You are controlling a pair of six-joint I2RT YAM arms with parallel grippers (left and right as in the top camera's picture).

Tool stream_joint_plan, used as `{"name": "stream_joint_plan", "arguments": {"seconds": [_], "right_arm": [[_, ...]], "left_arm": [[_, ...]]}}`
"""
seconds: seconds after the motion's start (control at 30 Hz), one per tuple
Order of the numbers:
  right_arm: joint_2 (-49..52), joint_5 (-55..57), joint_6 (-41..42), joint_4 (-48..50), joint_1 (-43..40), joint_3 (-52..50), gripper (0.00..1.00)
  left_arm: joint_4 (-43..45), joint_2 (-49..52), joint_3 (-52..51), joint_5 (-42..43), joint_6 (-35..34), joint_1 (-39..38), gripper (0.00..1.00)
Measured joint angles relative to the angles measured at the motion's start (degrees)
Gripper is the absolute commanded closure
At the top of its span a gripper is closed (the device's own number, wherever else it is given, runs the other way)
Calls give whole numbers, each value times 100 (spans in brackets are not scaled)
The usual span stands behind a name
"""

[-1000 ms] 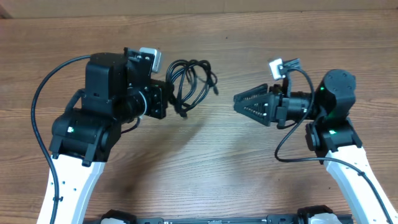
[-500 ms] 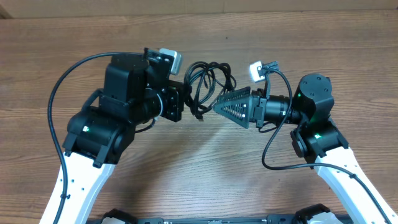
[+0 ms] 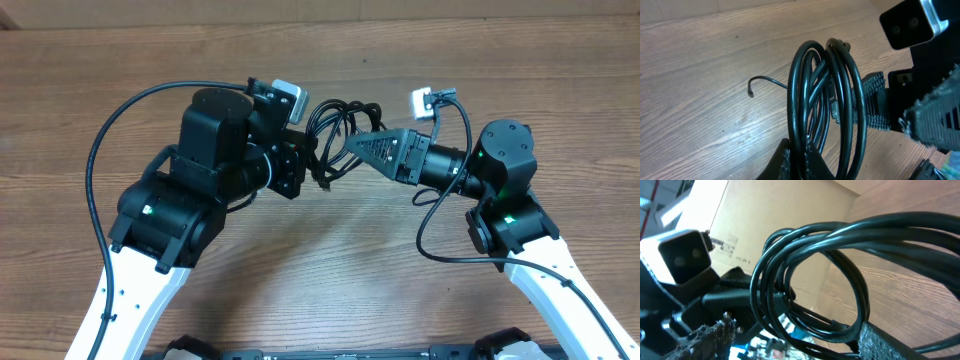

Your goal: Untangle cables

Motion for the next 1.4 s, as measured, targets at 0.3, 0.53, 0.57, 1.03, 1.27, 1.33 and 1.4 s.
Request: {"name": "stream_joint_plan", "arguments": {"seconds": [0.3,0.53,0.57,1.03,1.27,1.33,1.4], "right_arm": [[0,87,264,188,251,0,24],[0,168,291,197,304,0,52],[0,170,315,188,304,0,60],[0,153,304,192,302,0,96],[31,-120,299,562,302,0,96],[42,-245,299,826,302,0,96],[42,-367,302,1038,302,0,96]], "left_arm": [[85,4,0,-358,258,-387,96],[96,109,0,-459,275,-577,96],[103,122,0,-463,275,-601,95],[168,188,0,-997,153,-675,96],[-2,188,0,-2170,-511,-710,96],[-175,188,0,-2583,-767,-699,96],[-382,188,0,-3005,-1091,-658,96]]}}
